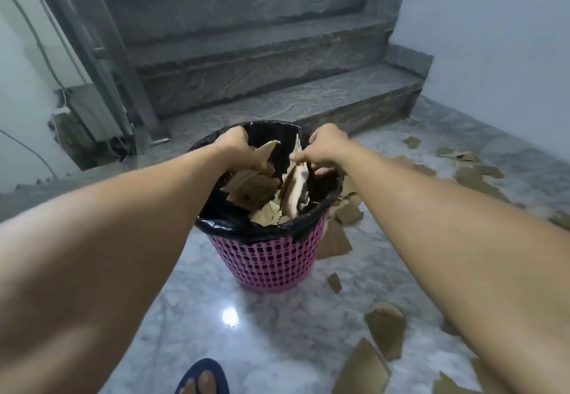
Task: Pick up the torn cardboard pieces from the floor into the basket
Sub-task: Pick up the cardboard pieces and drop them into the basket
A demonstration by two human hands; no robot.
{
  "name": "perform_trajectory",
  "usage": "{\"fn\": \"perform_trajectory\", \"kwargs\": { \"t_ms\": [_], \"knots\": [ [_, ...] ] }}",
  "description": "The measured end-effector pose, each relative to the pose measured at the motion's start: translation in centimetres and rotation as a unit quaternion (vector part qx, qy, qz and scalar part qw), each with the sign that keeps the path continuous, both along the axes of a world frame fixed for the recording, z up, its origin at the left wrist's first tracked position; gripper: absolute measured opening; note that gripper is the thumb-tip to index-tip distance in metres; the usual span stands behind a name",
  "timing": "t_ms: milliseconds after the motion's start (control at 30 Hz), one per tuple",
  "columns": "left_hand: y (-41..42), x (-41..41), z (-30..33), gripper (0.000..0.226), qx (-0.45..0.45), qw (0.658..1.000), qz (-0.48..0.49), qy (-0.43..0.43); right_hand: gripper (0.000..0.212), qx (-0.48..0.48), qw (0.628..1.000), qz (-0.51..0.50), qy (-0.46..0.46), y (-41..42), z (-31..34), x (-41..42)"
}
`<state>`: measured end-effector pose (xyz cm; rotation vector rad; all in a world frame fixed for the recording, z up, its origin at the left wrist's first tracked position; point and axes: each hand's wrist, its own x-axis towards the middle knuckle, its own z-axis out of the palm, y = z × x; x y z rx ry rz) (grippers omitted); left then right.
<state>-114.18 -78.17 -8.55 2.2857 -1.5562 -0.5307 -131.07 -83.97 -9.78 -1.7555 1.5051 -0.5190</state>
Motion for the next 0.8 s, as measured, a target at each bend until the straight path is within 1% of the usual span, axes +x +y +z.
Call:
{"fn": "perform_trajectory", "kwargs": {
  "t_ms": [67, 100, 167, 200, 300, 367, 433, 533, 633, 733, 800],
  "knots": [
    [-0.1, 0.0, -1.4, 0.072, 0.015, 1.0, 0.003, 0.02, 0.043, 0.004, 1.0, -0.006, -0.006, 0.0, -0.8, -0.2],
    [-0.2, -0.1, -1.9, 0.076, 0.024, 1.0, 0.005, 0.02, 0.041, 0.007, 1.0, -0.005, -0.009, 0.0, -0.9, -0.6],
    [-0.2, -0.5, -2.4, 0.077, 0.03, 0.999, 0.003, 0.021, 0.024, 0.008, 1.0, 0.003, -0.022, 0.1, -1.0, -1.5],
    [-0.3, -0.9, -2.4, 0.076, 0.028, 0.999, 0.001, 0.024, 0.018, 0.008, 0.999, 0.005, -0.035, 0.1, -0.9, -2.2],
    [-0.8, -2.3, -2.0, 0.067, 0.013, 0.999, -0.016, 0.05, 0.013, 0.014, 0.997, -0.01, -0.08, 0.3, -0.4, -4.4],
    [-1.3, -4.1, -1.5, 0.059, -0.001, 0.996, -0.037, 0.076, 0.012, 0.018, 0.997, -0.017, -0.073, 0.7, -0.1, -6.5],
    [-1.7, -6.7, -0.9, 0.046, -0.025, 0.994, -0.066, 0.081, 0.013, 0.037, 0.998, -0.015, -0.053, 1.3, 0.2, -9.4],
    [-1.6, -11.0, -0.3, 0.033, -0.093, 0.99, -0.107, 0.026, 0.021, 0.074, 0.997, -0.021, -0.02, 2.4, 0.2, -13.9],
    [-1.0, -15.6, -1.1, 0.025, -0.139, 0.976, -0.167, -0.004, 0.019, 0.123, 0.992, -0.039, 0.003, 4.1, -0.9, -18.9],
    [-0.1, -19.9, -3.6, 0.024, -0.136, 0.96, -0.24, -0.043, 0.019, 0.161, 0.985, -0.056, 0.04, 6.0, -3.1, -23.5],
    [0.8, -22.5, -6.5, 0.028, -0.103, 0.949, -0.291, -0.067, 0.021, 0.186, 0.978, -0.068, 0.072, 7.2, -5.4, -26.3]
  ]
}}
